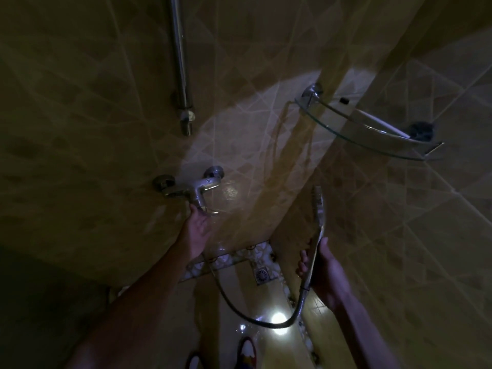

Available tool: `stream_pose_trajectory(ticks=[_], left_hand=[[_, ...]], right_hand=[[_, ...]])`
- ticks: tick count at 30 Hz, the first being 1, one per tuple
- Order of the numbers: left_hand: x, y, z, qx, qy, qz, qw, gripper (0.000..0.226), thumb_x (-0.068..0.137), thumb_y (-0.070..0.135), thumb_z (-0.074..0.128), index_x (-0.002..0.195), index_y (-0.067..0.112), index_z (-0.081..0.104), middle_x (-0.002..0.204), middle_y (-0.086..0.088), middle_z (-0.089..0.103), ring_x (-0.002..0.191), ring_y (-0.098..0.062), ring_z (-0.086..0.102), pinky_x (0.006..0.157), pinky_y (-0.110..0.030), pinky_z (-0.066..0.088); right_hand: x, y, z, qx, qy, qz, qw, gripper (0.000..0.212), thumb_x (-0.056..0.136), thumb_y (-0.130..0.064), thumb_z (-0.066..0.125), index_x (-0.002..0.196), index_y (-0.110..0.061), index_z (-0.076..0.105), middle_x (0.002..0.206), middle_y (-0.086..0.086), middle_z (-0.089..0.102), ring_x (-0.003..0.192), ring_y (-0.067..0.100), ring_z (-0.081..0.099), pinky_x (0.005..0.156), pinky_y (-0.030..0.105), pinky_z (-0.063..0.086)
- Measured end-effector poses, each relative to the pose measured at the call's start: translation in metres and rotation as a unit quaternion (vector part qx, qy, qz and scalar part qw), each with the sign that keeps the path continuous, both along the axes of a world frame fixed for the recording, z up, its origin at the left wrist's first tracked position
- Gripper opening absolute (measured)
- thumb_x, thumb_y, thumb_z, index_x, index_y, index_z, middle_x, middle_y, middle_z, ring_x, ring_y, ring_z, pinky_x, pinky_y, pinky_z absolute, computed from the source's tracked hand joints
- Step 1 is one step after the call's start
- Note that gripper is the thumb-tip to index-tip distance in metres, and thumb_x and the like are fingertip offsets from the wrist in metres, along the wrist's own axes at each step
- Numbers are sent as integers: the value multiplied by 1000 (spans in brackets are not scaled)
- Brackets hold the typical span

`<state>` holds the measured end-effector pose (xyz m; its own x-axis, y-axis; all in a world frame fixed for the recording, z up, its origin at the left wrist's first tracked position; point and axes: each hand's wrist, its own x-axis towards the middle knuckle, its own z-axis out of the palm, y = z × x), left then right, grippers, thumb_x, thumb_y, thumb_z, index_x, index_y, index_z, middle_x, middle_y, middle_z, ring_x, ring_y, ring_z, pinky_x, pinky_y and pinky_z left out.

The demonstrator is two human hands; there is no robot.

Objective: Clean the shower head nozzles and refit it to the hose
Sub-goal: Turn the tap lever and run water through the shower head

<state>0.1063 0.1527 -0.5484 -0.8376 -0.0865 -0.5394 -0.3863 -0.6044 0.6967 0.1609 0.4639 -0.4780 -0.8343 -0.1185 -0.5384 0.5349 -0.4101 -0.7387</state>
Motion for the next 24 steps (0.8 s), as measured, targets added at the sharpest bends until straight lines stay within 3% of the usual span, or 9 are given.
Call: stream_pose_trajectory(ticks=[4, 7, 10, 15, 18, 20, 21, 22, 24], left_hand=[[-4, 2, 0, -14, -4, 4, 1000, 68, 89, 66, 24, 126, 15, 49, 127, -3, 56, 125, -17, 45, 101, -37, 33], [-10, 4, -9, -26, -7, 3, 1000, 72, 89, 67, 22, 137, 16, 40, 134, -3, 50, 127, -15, 45, 110, -34, 28], [-13, 6, -10, -20, 15, 18, 1000, 46, 94, 59, 18, 103, 27, 50, 104, 7, 52, 99, -4, 52, 101, -23, 37], [-18, 6, -14, -6, 19, 76, 997, 46, 90, 60, 33, 74, 21, 49, 73, 1, 57, 74, -10, 60, 98, -32, 42], [-19, 9, -10, 3, 16, 69, 997, 51, 90, 63, 28, 79, 19, 52, 92, -4, 60, 104, -22, 56, 114, -41, 31], [-20, 9, -10, 7, 4, 69, 998, 67, 89, 65, 25, 103, 8, 57, 109, -11, 63, 112, -30, 56, 116, -45, 27], [-20, 8, -8, 5, -14, 68, 998, 77, 88, 66, 25, 121, 2, 50, 116, -16, 62, 114, -34, 56, 115, -47, 27], [-20, 7, -7, 6, -27, 62, 998, 82, 86, 68, 25, 128, 0, 45, 116, -19, 62, 113, -33, 56, 114, -50, 28], [-22, 4, -8, 12, -31, 50, 998, 83, 84, 70, 25, 106, -4, 56, 90, -18, 66, 114, -30, 54, 113, -52, 29]], right_hand=[[-1, -6, 1, 35, 5, -51, 998, 36, 100, -39, 42, 99, -7, 58, 75, 6, 66, 68, 21, 59, 64, 31, 45], [-4, -7, -12, 45, 5, -130, 990, 22, 101, -24, 45, 93, -8, 57, 76, 9, 61, 67, 20, 62, 65, 29, 50], [-5, 2, -30, 78, 0, -147, 986, 14, 100, -21, 47, 90, -13, 54, 72, 7, 53, 60, 18, 53, 57, 27, 46], [4, 18, -52, 200, 25, -85, 976, 14, 100, -21, 48, 90, -13, 53, 71, 6, 53, 54, 14, 53, 46, 23, 40], [11, 19, -57, 229, 35, -65, 971, 15, 101, -18, 45, 92, -9, 53, 70, 6, 54, 58, 17, 52, 48, 24, 40], [13, 19, -61, 238, 36, -60, 969, 16, 102, -18, 45, 94, -7, 53, 71, 7, 55, 61, 19, 53, 48, 24, 42], [13, 20, -64, 242, 36, -61, 968, 16, 102, -18, 45, 95, -6, 53, 71, 8, 55, 62, 20, 53, 48, 25, 43], [13, 20, -68, 245, 34, -64, 967, 16, 102, -18, 45, 95, -6, 53, 72, 9, 55, 63, 20, 53, 48, 26, 43], [13, 22, -76, 253, 30, -75, 964, 16, 101, -18, 46, 91, -8, 53, 74, 11, 55, 63, 22, 53, 49, 27, 43]])
